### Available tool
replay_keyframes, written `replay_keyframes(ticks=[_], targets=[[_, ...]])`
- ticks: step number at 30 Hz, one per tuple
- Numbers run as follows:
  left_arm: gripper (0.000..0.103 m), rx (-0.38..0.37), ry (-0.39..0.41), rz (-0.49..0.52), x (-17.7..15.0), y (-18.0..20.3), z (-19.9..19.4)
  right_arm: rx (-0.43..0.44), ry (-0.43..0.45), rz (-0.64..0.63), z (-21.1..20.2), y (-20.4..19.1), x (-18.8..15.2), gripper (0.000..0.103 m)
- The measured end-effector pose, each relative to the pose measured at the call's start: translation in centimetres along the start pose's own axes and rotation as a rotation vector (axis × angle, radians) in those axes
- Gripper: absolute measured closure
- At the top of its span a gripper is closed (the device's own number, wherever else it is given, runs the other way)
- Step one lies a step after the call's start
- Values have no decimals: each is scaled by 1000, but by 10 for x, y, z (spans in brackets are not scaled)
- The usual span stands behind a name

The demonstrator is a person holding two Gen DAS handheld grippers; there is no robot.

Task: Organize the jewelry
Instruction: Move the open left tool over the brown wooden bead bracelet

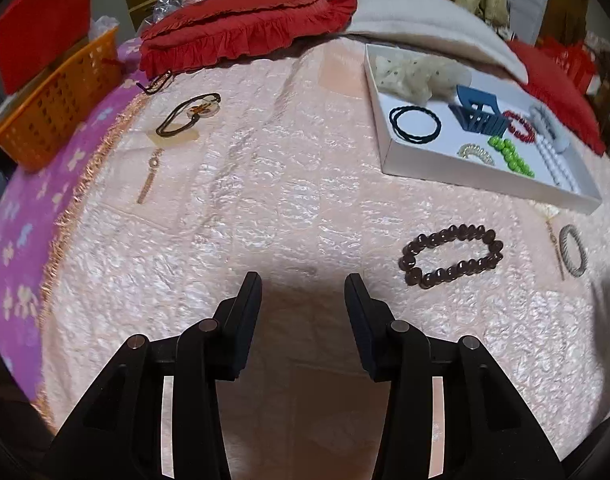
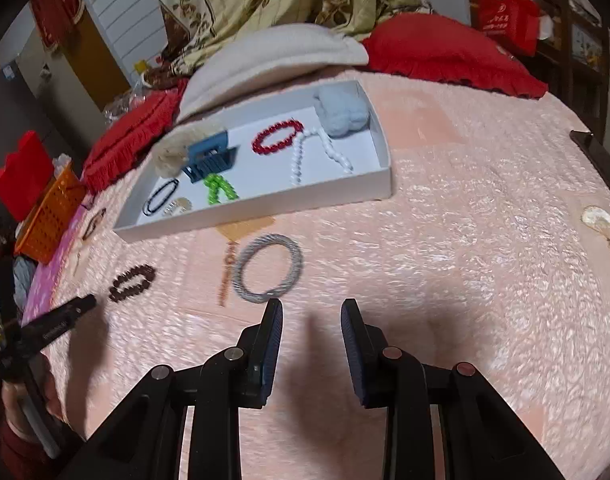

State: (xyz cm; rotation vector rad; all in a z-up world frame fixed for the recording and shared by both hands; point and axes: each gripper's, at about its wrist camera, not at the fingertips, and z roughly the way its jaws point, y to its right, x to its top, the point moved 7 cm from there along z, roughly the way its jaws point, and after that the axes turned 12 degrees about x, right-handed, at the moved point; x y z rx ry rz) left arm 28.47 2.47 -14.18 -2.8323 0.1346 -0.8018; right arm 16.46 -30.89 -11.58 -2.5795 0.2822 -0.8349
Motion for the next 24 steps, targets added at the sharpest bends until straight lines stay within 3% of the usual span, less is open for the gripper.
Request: replay_keyframes(ticks=[9, 16, 24], targets=[[61, -53, 24, 54, 16, 27, -1, 34, -37, -67, 32, 6, 25, 74], [61, -132, 20, 66, 30, 43, 7, 37, -49, -95, 54, -3, 26, 74], [61, -216, 12, 88, 23, 58, 8, 13, -39, -115, 62, -5, 24, 74]])
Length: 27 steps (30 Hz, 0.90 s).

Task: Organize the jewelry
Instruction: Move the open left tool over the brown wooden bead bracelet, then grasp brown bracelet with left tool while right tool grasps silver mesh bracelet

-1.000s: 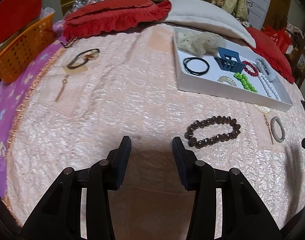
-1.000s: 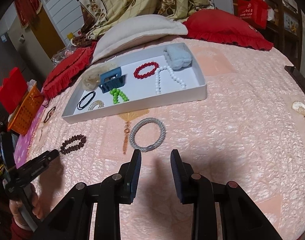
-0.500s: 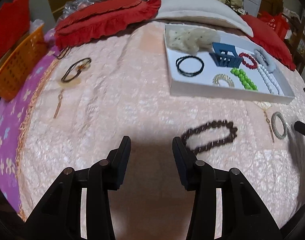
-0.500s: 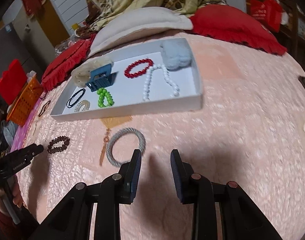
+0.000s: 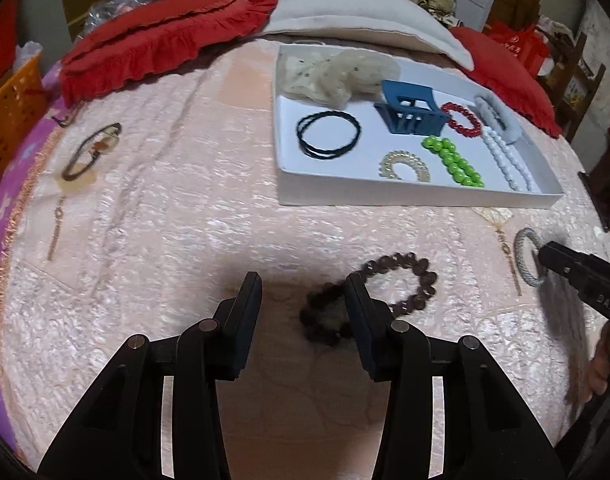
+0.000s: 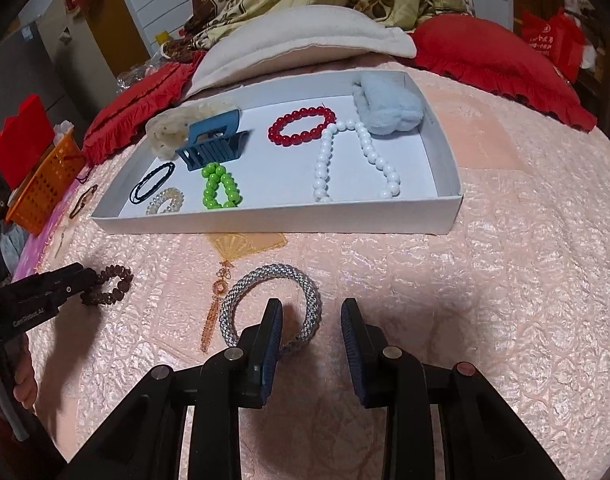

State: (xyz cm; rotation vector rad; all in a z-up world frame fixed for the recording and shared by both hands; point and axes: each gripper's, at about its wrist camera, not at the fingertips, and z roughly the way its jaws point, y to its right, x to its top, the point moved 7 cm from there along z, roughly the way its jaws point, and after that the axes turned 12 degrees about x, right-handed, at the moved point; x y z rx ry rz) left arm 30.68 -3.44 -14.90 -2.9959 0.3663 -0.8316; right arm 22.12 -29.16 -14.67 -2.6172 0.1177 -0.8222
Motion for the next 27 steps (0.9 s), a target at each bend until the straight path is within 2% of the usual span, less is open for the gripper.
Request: replay_keyframes(ticks=[6, 10, 14, 16, 20, 25, 26, 27], targets=[[61, -72, -15, -42, -5, 4, -6, 10, 36, 23, -1, 2, -1, 74], [60, -38, -3, -3, -6, 10, -3, 16, 66, 43, -3, 3, -3, 74], [61, -28, -18, -32, -2, 8, 2, 6, 70, 37, -3, 2, -3, 74], [60, 1, -4, -12, -2, 11, 2, -4, 66, 26, -2, 1, -3, 74], [51, 56, 38, 53, -6, 21, 3, -17, 49, 10, 0, -1, -3, 72], [50, 80, 48, 3, -7, 18, 3, -65, 30, -56, 3, -7, -5, 71], [51, 84, 43, -1, -8, 19, 3, -77, 29, -67, 4, -9, -5, 71], [63, 85, 36, -7, -8, 19, 2, -77, 29, -67, 4, -9, -5, 72]])
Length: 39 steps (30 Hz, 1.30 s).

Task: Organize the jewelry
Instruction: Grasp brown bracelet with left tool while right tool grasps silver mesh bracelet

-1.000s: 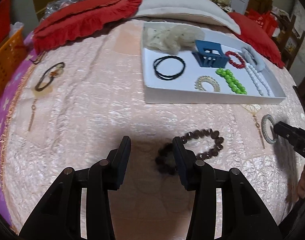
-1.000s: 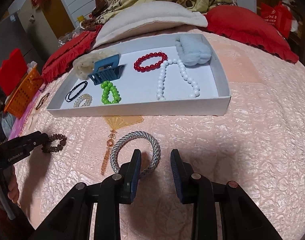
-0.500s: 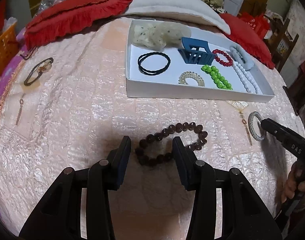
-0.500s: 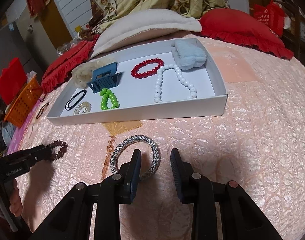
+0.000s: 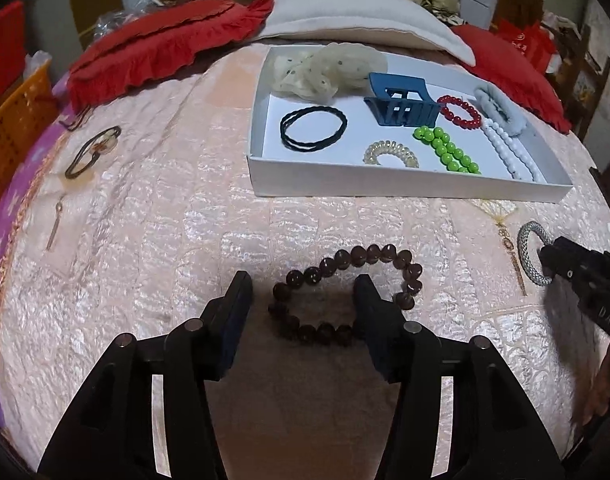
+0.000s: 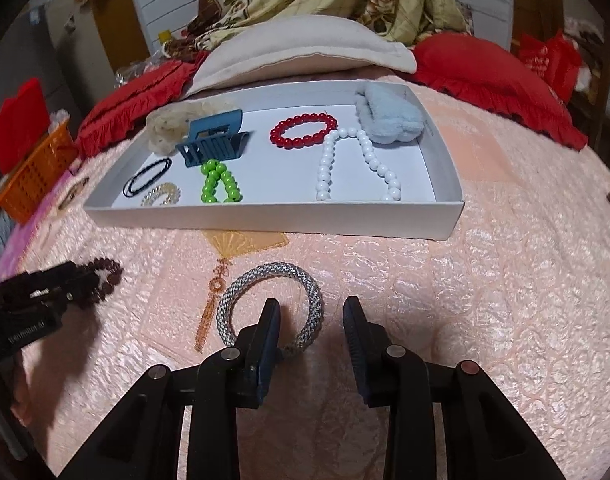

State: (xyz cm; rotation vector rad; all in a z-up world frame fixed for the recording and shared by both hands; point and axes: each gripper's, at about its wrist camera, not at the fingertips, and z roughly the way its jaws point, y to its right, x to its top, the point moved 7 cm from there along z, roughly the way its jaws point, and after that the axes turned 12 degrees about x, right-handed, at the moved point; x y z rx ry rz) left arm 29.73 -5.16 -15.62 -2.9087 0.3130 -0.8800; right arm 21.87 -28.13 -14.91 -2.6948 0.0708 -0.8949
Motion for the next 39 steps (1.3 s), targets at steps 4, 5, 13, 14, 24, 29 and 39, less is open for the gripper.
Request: replay_keyframes(ticks=[4, 5, 13, 14, 24, 29, 39], targets=[[96, -73, -49, -42, -4, 1, -6, -14, 2, 3, -1, -4, -3, 88], [96, -95, -61, -61, -5, -1, -7, -7, 2, 12, -1, -4, -3, 89], [96, -147, -48, -160, -11, -17, -38, 48, 13, 87, -12, -1, -2, 96], [96, -144, -35, -163, -10, -19, -44, 49, 23, 90, -15, -2, -1, 96], [96, -72, 77, -130, -7, -27, -88, 78, 71, 78, -53, -30, -6, 96], [96, -66, 95, -118, -14, -28, -103, 87, 80, 65, -63, -45, -10, 96], [96, 8, 104, -65, -26, -20, -116, 109, 80, 33, -72, -70, -16, 96]])
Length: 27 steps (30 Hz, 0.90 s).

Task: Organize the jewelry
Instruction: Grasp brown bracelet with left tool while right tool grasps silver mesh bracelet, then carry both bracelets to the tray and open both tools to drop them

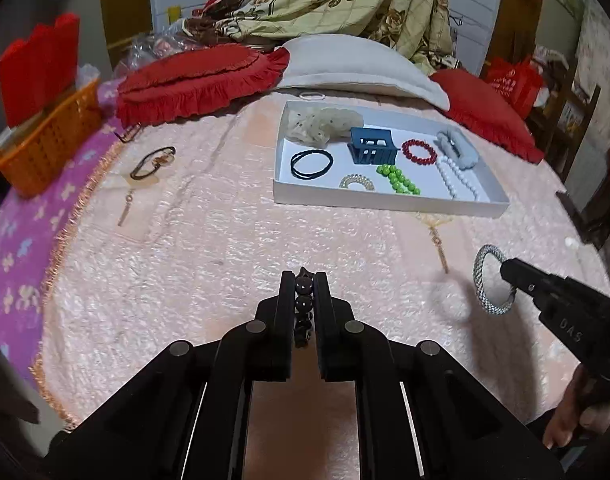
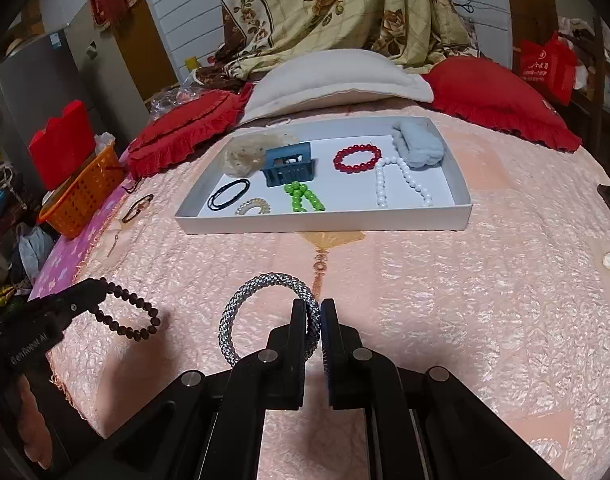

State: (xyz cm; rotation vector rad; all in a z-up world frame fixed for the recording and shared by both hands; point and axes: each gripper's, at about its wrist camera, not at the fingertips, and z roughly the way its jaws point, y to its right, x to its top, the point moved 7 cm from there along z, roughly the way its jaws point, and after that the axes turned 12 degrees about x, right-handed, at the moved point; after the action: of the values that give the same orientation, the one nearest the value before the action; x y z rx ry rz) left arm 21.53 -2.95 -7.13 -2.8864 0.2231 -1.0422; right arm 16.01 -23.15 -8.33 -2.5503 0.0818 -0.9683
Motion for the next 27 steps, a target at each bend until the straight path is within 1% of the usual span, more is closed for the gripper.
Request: replay_keyframes(ticks=[9, 15, 22, 27], targets=[[96, 68, -6, 26, -5, 1, -4, 16, 10, -10, -7, -7, -4, 96], [96, 91, -4, 31, -7, 1, -8, 28, 15, 6, -11, -5, -7, 96], [96, 129, 15, 64, -6, 8, -17, 43, 30, 25, -15, 0, -9, 96], [96, 142, 19, 86, -6, 15, -20, 51, 45, 42, -19, 7, -8, 96]])
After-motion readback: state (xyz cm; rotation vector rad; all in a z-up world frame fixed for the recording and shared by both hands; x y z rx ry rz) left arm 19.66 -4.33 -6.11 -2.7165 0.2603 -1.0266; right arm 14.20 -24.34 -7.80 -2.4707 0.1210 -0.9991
